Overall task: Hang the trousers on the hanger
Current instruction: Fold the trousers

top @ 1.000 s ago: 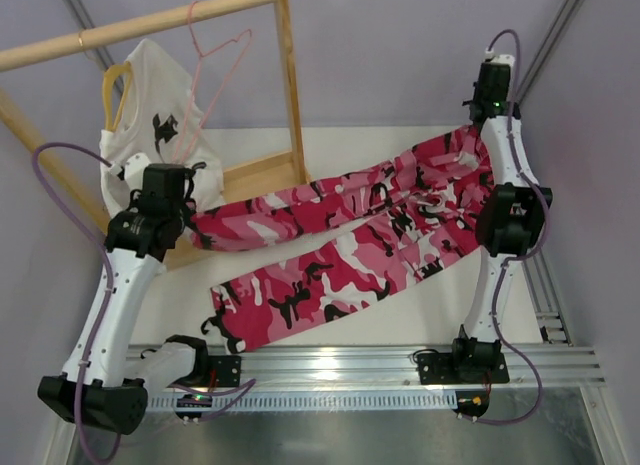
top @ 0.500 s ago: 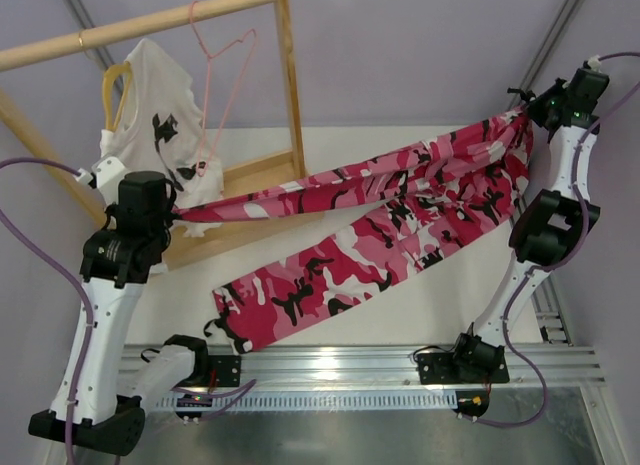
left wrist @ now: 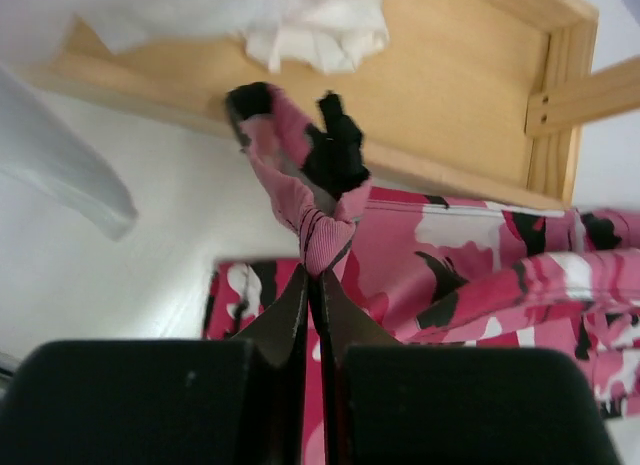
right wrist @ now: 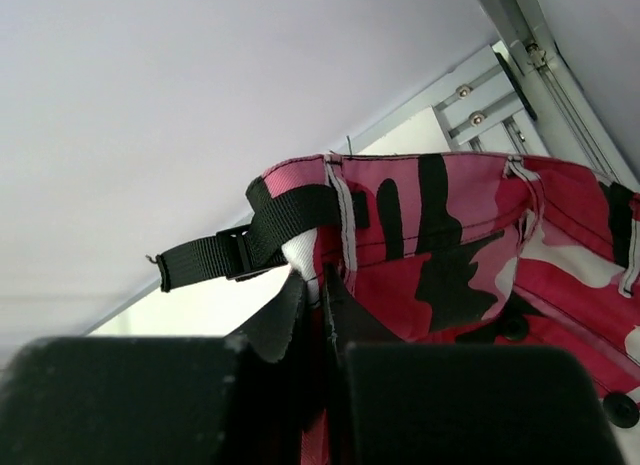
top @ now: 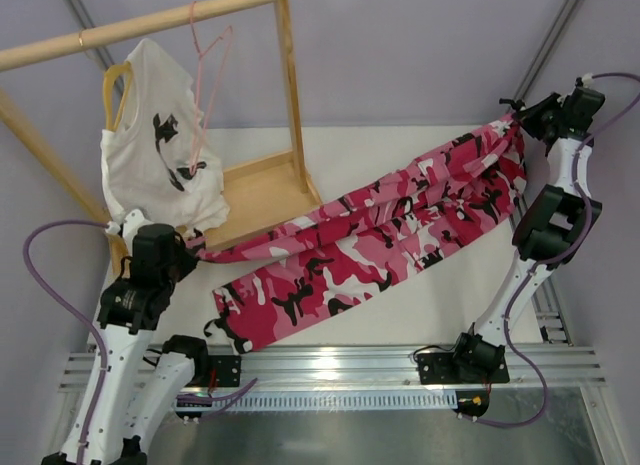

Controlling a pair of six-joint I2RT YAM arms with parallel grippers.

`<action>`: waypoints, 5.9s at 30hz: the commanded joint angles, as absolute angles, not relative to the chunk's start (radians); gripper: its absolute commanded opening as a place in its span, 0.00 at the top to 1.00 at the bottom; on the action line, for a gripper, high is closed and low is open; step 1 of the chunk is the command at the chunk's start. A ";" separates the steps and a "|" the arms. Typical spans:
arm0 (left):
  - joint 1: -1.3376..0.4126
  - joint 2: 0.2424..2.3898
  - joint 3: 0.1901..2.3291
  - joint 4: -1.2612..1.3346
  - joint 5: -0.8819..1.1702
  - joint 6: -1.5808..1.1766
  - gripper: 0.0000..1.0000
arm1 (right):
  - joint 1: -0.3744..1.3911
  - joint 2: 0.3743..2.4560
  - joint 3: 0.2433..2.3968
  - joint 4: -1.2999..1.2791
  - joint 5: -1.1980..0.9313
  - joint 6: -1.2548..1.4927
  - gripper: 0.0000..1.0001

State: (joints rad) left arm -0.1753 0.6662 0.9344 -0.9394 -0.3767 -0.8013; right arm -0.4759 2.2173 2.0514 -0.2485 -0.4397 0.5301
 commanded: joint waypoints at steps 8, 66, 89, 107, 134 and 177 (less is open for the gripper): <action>-0.215 0.613 0.727 -0.940 -0.190 -1.006 0.99 | -0.615 2.086 1.799 -0.155 -0.355 0.623 0.96; -0.419 1.410 0.944 -0.456 0.127 -0.824 0.45 | -0.126 1.306 0.981 -0.427 -0.270 0.613 0.36; -0.430 1.507 1.077 -0.551 0.071 -0.790 0.45 | 0.495 1.020 0.558 -0.160 -0.005 1.095 0.44; -0.339 1.468 0.963 -0.603 -0.018 -0.781 0.43 | 0.732 1.437 0.709 0.029 0.106 1.236 0.58; -0.318 1.505 0.977 -0.557 0.071 -0.736 0.43 | 0.666 1.473 0.860 -0.271 0.286 1.016 0.60; -0.307 1.440 1.022 -0.644 -0.077 -0.698 0.43 | 0.893 1.594 1.061 -0.501 0.279 1.026 0.96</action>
State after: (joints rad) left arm -0.3119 1.4765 1.0176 -0.6365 -0.0372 -0.7052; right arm 0.8864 1.6363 0.9661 -0.3897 0.2234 1.1015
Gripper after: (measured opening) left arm 0.573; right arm 0.045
